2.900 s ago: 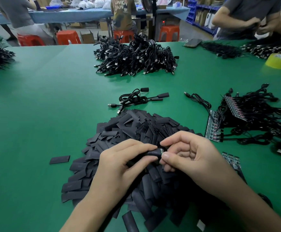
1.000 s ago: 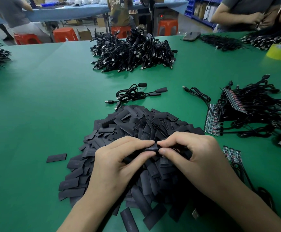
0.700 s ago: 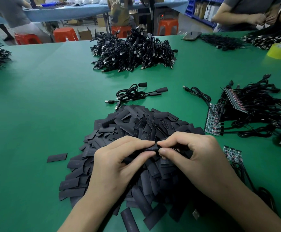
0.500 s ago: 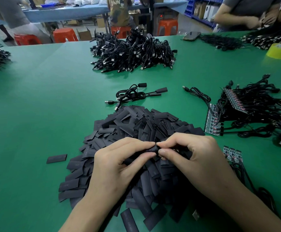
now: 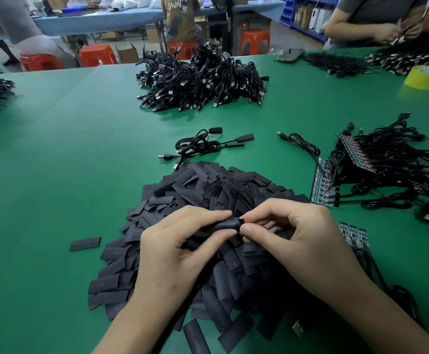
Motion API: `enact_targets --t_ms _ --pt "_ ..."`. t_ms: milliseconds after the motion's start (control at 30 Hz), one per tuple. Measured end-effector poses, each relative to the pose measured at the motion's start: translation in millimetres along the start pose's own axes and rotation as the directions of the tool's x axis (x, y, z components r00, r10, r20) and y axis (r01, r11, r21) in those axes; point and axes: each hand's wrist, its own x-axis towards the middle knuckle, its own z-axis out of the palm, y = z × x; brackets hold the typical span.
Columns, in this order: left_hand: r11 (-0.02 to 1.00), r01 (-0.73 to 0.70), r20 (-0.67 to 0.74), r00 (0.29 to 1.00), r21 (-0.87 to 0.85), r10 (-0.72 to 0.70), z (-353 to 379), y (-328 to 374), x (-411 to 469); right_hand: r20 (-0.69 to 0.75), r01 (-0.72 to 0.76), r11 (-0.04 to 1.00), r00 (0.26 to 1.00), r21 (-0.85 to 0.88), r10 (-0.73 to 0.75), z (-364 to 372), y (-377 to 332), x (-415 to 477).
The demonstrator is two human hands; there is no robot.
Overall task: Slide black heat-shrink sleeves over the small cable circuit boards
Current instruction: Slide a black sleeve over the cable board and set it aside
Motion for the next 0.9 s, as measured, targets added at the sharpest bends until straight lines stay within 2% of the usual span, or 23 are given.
enact_targets --t_ms 200,333,533,700,800,900 --pt "0.995 0.102 -0.150 0.984 0.004 -0.100 -2.1 -0.7 -0.1 -0.027 -0.064 0.987 0.997 0.149 0.069 -2.0 2.9 1.0" --pt "0.998 0.053 -0.144 0.988 0.046 -0.046 2.4 -0.5 -2.1 -0.037 -0.082 0.978 0.995 0.190 0.090 1.2 3.7 -0.3" --pt "0.999 0.040 -0.108 0.993 -0.023 -0.042 4.7 1.1 -1.5 -0.092 -0.037 0.984 0.994 0.173 0.054 2.6 3.1 -0.9" --pt "0.997 0.079 -0.096 0.992 -0.006 -0.079 3.8 2.4 -0.5 -0.164 0.033 0.996 0.986 0.079 -0.020 3.0 0.3 -2.1" --pt "0.994 0.096 -0.128 0.988 0.060 -0.088 3.1 4.8 0.5 -0.191 0.138 0.984 0.969 -0.113 -0.158 4.3 -4.1 -3.4" --pt "0.991 0.104 -0.131 0.987 0.085 -0.093 3.7 6.7 -0.4 -0.187 0.239 0.917 0.933 -0.320 -0.309 6.3 -6.7 -4.4"
